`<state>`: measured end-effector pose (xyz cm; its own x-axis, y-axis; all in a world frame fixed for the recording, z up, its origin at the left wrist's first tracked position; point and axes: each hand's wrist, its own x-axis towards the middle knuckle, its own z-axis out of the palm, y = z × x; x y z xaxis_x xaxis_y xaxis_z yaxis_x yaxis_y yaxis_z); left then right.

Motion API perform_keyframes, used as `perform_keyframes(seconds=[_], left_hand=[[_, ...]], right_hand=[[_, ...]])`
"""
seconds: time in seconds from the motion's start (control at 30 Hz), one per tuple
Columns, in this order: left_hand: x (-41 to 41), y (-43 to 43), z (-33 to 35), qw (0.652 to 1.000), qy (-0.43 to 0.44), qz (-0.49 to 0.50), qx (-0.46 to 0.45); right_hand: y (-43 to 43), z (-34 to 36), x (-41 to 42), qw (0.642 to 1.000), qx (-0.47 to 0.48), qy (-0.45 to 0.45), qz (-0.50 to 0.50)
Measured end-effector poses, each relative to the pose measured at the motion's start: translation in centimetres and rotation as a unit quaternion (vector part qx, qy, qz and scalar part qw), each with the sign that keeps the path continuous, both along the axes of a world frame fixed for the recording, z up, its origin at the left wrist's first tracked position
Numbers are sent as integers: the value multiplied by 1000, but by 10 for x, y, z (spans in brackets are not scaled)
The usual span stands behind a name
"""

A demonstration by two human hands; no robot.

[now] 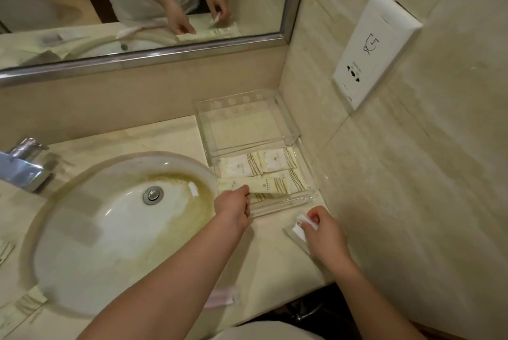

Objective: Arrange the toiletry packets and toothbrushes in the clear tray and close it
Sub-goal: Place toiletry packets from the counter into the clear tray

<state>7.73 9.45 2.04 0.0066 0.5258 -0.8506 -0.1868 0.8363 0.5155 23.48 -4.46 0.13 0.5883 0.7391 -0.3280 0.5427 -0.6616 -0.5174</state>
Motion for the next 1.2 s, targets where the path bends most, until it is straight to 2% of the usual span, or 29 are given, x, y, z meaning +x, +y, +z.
perform_keyframes(seconds=[0.13,0.3,0.53,0.67,0.77,0.83,0.97,1.07,1.2], left_hand=[[16,2,-13,999,-9,21,-43],[19,3,-24,995,-32,25,-96],[19,6,-25,990,-38,1,-134],[18,7,-23,989,-22,14,-148],[20,10,-25,988,-16,7,-152],[20,10,-26,986,-26,-2,-162],[19,9,-31,983,-40,-29,-178],[21,10,-29,982,-21,-47,-182],[24,11,-26,982,1,-55,-182]], right_hand=[[7,27,6,987,82,124,-67],[44,41,14,971,147,163,-96],[138,31,10,981,76,177,20],[176,24,2,983,18,104,149],[190,22,1,971,-32,31,235],[196,21,-1,962,-42,27,268],[204,20,-6,965,-8,76,251],[205,16,-10,968,-26,80,237],[203,11,-20,988,-14,93,119]])
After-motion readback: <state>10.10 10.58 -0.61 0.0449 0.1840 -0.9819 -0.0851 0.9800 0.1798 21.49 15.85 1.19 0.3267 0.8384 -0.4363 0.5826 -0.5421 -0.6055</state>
